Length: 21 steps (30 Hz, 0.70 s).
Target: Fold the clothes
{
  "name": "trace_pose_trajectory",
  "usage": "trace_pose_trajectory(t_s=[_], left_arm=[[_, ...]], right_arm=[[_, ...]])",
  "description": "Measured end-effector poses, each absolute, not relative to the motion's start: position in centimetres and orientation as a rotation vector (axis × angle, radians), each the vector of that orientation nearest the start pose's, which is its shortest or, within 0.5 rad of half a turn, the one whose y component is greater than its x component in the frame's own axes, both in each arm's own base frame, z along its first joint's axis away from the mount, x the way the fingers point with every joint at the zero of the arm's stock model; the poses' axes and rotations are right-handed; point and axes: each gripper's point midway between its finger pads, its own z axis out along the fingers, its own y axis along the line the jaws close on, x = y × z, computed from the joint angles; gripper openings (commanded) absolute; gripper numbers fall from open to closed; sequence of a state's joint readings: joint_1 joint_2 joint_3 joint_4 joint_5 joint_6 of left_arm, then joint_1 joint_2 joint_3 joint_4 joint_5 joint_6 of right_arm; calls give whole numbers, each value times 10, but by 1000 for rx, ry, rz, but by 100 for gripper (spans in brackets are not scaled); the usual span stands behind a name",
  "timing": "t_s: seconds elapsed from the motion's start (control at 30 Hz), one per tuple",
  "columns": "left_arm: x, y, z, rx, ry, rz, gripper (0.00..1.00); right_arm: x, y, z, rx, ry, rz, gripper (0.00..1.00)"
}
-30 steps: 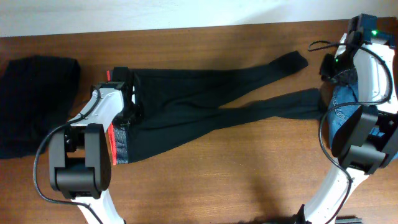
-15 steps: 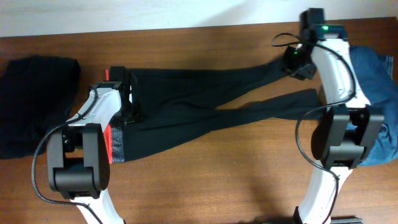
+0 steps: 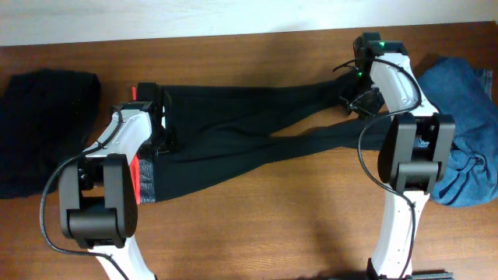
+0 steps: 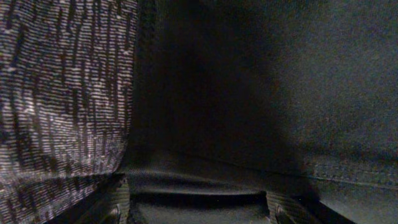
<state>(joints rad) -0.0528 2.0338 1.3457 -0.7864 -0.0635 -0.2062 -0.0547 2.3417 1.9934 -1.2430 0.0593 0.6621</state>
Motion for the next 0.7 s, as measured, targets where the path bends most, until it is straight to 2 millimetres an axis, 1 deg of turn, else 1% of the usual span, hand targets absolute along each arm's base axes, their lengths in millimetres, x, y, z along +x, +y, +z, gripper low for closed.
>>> trace_pose_trajectory(t_s=[0.1, 0.23, 0.33, 0.37, 0.53, 0.6, 0.7], left_arm=[[389, -10, -4, -237, 3028, 77, 71], [389, -10, -4, -237, 3028, 77, 71], [389, -10, -4, -237, 3028, 77, 71], [389, -10, -4, -237, 3028, 77, 71], [389, -10, -4, -237, 3028, 77, 71], [389, -10, -4, -237, 3028, 77, 71], [389, -10, -4, -237, 3028, 77, 72]], right_arm=[[447, -36, 28, 1129, 2938, -103, 31], [444, -37, 28, 1175, 2932, -111, 34], [442, -39, 28, 1210, 2924, -120, 40], [442, -41, 28, 1221, 2920, -120, 44], [441, -51, 28, 1280, 2896, -121, 49], [443, -54, 27, 1299, 2877, -116, 54], [445, -57, 27, 1311, 2861, -111, 57]])
